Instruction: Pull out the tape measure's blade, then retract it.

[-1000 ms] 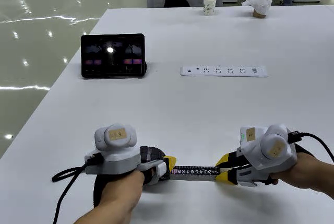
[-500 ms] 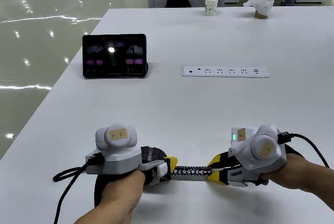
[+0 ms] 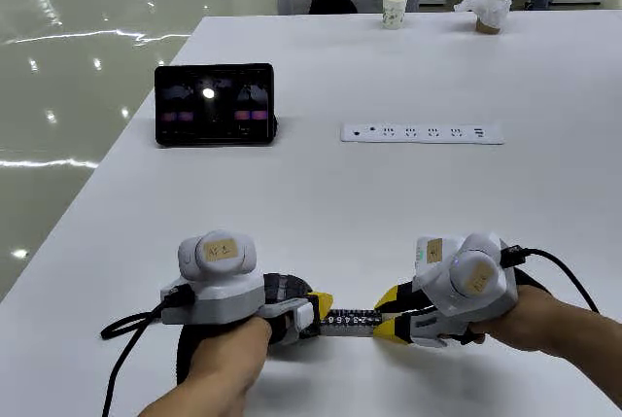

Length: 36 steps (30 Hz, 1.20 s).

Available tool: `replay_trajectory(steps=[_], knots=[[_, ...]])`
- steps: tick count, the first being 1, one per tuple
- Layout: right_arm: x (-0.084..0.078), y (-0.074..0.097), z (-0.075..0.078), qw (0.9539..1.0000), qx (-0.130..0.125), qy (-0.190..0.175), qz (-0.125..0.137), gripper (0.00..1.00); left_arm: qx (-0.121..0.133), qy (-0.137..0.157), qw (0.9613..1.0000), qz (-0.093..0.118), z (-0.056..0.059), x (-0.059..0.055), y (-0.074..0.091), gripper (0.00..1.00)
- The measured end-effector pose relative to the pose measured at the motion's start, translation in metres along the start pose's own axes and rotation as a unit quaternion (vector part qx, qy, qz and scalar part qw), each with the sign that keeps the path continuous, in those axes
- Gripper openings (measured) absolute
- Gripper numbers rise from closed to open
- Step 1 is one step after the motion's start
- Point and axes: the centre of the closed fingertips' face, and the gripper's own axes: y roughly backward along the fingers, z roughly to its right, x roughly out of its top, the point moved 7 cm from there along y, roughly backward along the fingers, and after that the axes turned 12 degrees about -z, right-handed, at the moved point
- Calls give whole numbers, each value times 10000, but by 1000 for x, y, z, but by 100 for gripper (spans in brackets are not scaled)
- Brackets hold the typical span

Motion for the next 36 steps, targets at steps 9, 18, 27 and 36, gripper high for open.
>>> replay_trajectory(steps=[9, 18, 27, 36], knots=[[6, -4, 0, 10000, 26, 38, 10, 11, -13, 3, 10000, -9, 0, 0, 0, 63], [12, -9, 0, 10000, 53, 52, 31, 11, -30, 8, 10000, -8, -1, 1, -1, 63], [15, -11, 0, 9999, 73, 71, 35, 11, -49, 25, 10000, -18, -1, 1, -1, 63], [15, -10, 0, 9999, 81, 66, 31, 11, -67, 16, 10000, -42, -1, 1, -1, 62]])
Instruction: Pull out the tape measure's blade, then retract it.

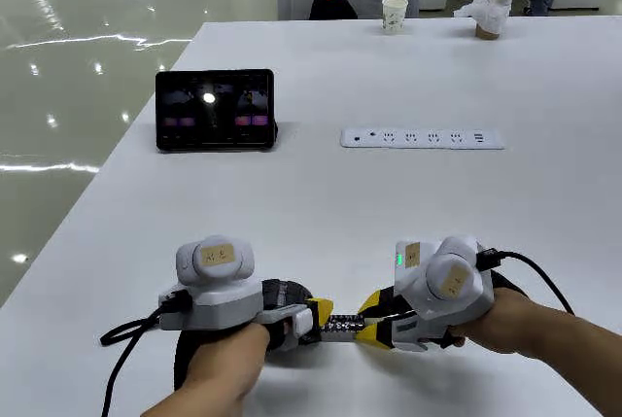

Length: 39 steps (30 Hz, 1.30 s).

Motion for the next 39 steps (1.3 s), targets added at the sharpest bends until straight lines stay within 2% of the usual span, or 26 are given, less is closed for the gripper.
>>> replay_trajectory(steps=[13, 39], knots=[[1, 0, 0, 10000, 18, 45, -23, 10, 9, -57, 10000, -9, 0, 0, 1, 61], [23, -15, -2, 9999, 105, 36, 124, 11, -50, -23, 10000, -18, -1, 0, 1, 61]])
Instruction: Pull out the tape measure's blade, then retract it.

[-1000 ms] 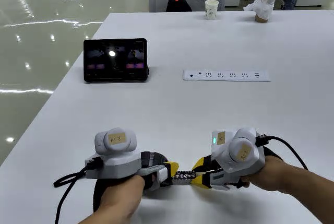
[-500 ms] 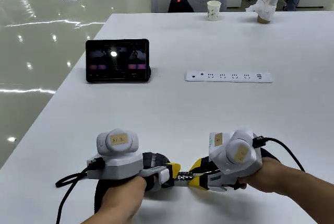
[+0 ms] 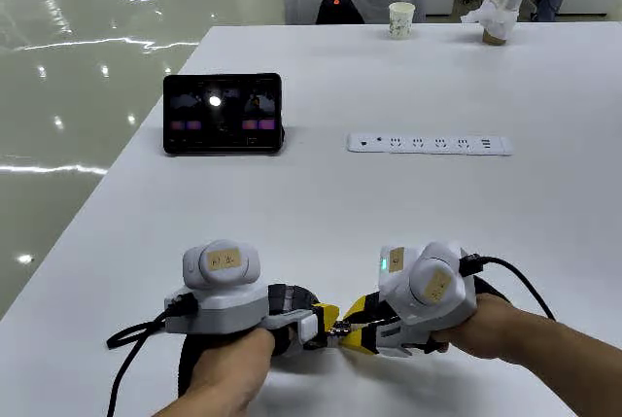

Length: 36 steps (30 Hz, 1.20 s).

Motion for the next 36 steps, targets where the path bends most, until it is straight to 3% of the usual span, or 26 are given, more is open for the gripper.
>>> replay_trajectory(steps=[19, 36], knots=[[6, -5, -1, 9999, 60, -116, 56, 11, -60, -6, 10000, -55, 0, 0, 0, 63], [8, -6, -3, 9996, -67, 115, -232, 13, -126, -103, 9998, -146, 0, 0, 1, 63]])
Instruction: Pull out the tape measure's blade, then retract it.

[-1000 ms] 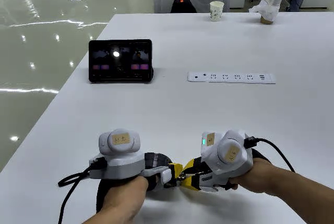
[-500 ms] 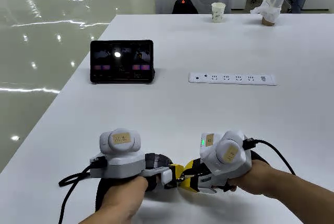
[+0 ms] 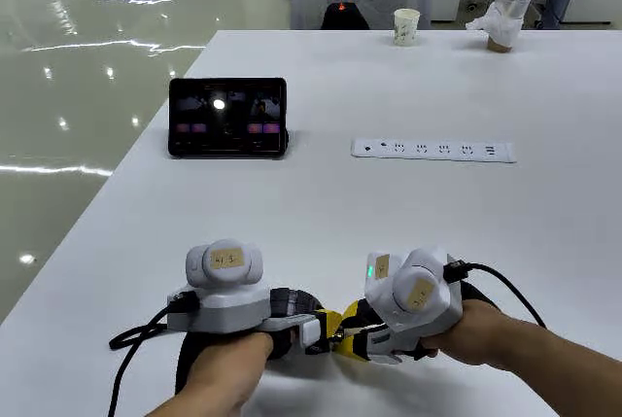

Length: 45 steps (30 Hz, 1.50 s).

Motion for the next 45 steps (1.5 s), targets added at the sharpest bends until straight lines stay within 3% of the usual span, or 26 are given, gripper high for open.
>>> replay_trajectory(steps=[16, 28, 45], knots=[[-8, 10, 0, 9997, -144, -206, -21, 16, -123, -257, 9995, -106, -1, 0, 4, 60], [-27, 28, -10, 9979, -268, -583, 1, 24, -48, -829, 9965, -121, -4, -5, 18, 60], [-64, 52, -30, 9916, -545, -1171, 32, 36, -254, -1777, 9835, -208, -6, -26, 30, 66]])
